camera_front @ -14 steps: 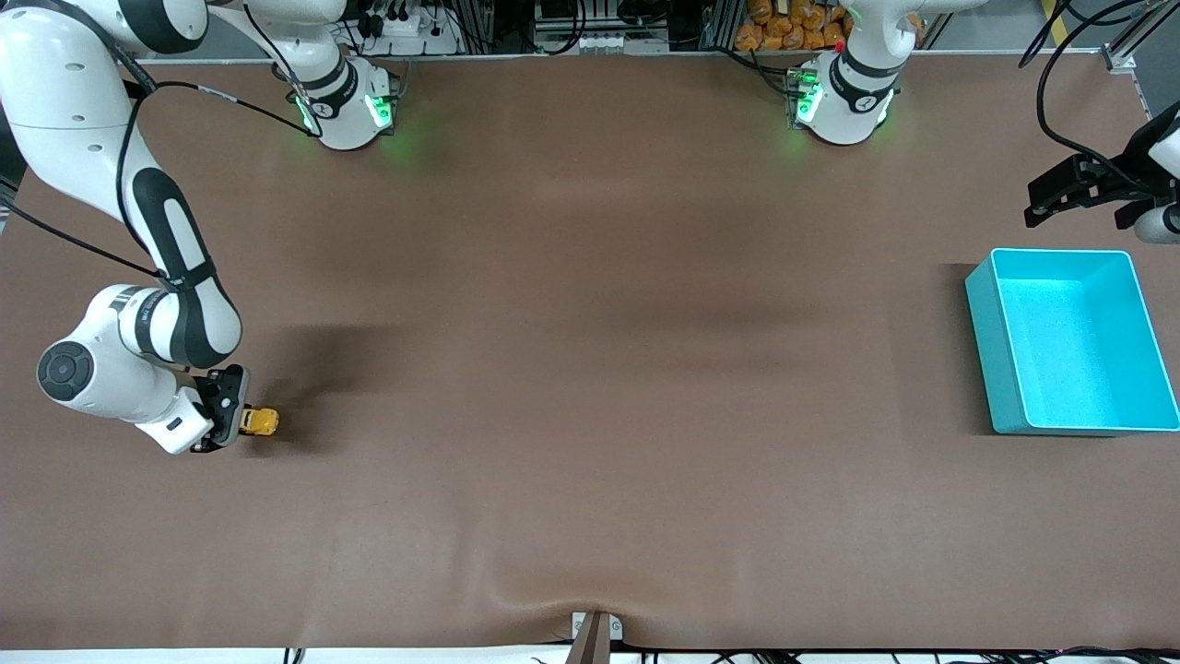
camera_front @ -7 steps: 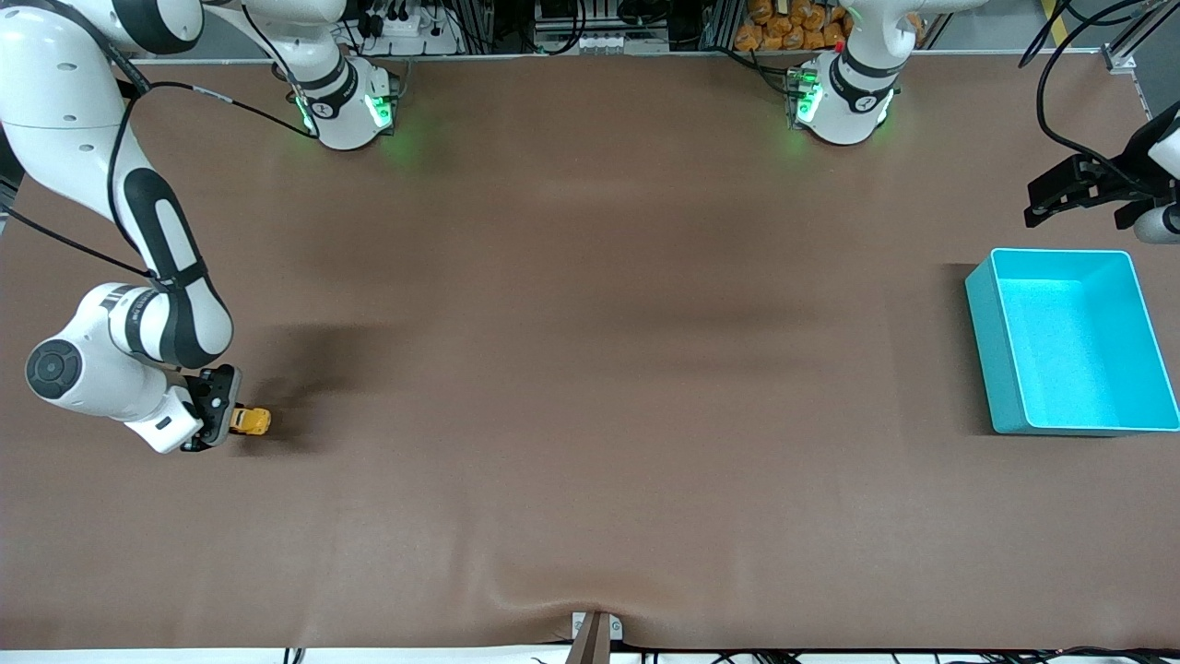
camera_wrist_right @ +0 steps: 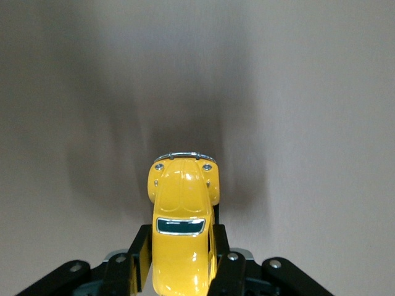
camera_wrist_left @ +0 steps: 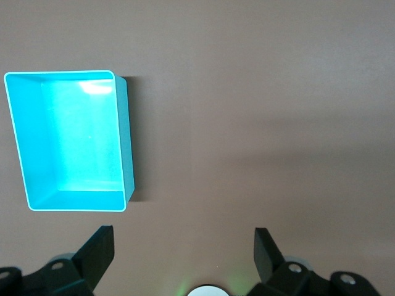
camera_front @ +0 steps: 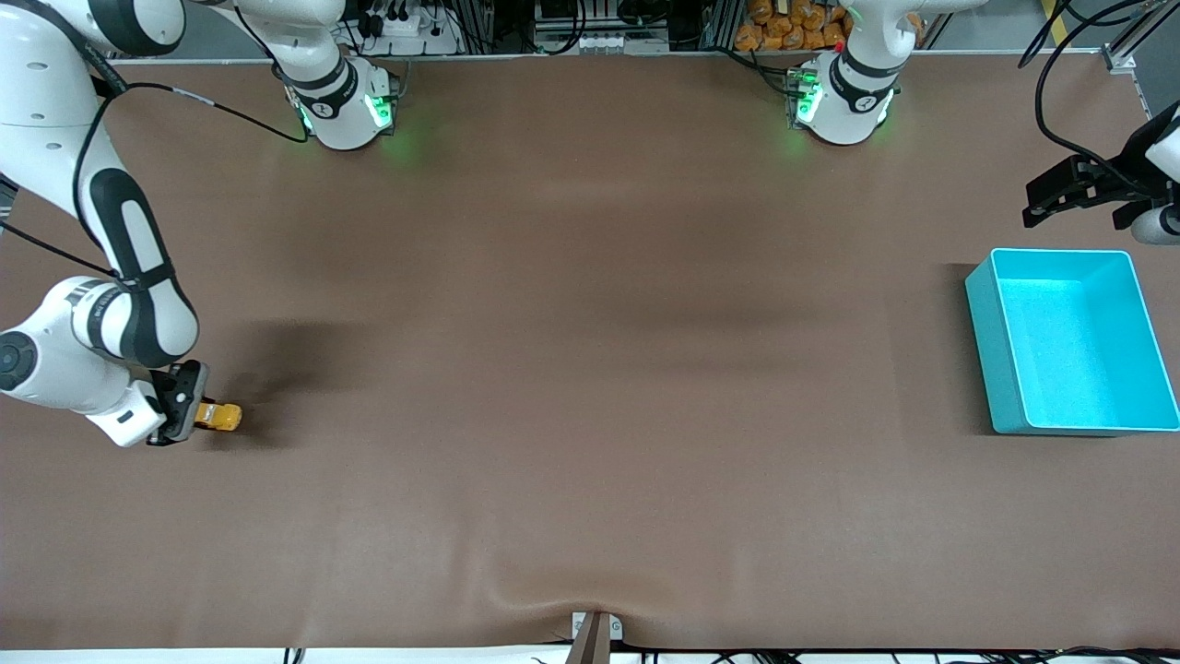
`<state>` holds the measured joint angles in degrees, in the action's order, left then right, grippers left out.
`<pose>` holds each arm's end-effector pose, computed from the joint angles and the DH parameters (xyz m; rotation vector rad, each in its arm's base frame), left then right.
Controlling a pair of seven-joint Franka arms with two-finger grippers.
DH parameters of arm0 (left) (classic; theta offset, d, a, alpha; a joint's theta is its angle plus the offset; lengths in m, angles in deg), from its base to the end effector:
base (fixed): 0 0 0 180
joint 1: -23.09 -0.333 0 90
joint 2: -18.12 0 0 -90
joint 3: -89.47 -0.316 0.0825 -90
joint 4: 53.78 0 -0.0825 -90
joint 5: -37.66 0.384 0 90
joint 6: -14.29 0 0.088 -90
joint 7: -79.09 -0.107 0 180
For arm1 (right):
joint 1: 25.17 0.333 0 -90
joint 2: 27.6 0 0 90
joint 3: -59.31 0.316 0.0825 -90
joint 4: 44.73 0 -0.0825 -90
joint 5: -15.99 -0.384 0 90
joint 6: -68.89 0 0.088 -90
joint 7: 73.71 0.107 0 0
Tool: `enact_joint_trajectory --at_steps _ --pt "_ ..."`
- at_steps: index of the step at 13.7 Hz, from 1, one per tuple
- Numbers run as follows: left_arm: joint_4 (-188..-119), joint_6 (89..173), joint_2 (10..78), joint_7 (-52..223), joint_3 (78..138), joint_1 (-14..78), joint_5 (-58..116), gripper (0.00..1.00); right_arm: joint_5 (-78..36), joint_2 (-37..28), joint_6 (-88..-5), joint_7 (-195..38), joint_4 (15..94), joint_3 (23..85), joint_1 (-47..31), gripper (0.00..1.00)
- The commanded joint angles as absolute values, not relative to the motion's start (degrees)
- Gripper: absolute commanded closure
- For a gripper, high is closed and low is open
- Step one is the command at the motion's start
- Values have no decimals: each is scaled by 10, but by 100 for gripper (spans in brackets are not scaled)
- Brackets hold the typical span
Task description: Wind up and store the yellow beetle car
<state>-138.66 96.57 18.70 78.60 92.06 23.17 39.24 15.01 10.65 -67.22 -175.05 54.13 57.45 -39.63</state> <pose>0.5434 -0.0219 0.6491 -3.1113 0.0813 0.0856 0.6420 -0.1858 0.1966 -2.3142 -2.1093 0.0251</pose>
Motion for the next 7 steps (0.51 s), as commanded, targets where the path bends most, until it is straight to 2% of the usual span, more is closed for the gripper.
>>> enact_joint_trajectory --at_steps 1,7 --pt "-1383 967 189 795 922 237 398 0 143 132 -670 -1802 525 582 -434 100" --pt "-1388 973 190 795 922 246 396 0 148 146 -672 -1861 513 582 -497 98"
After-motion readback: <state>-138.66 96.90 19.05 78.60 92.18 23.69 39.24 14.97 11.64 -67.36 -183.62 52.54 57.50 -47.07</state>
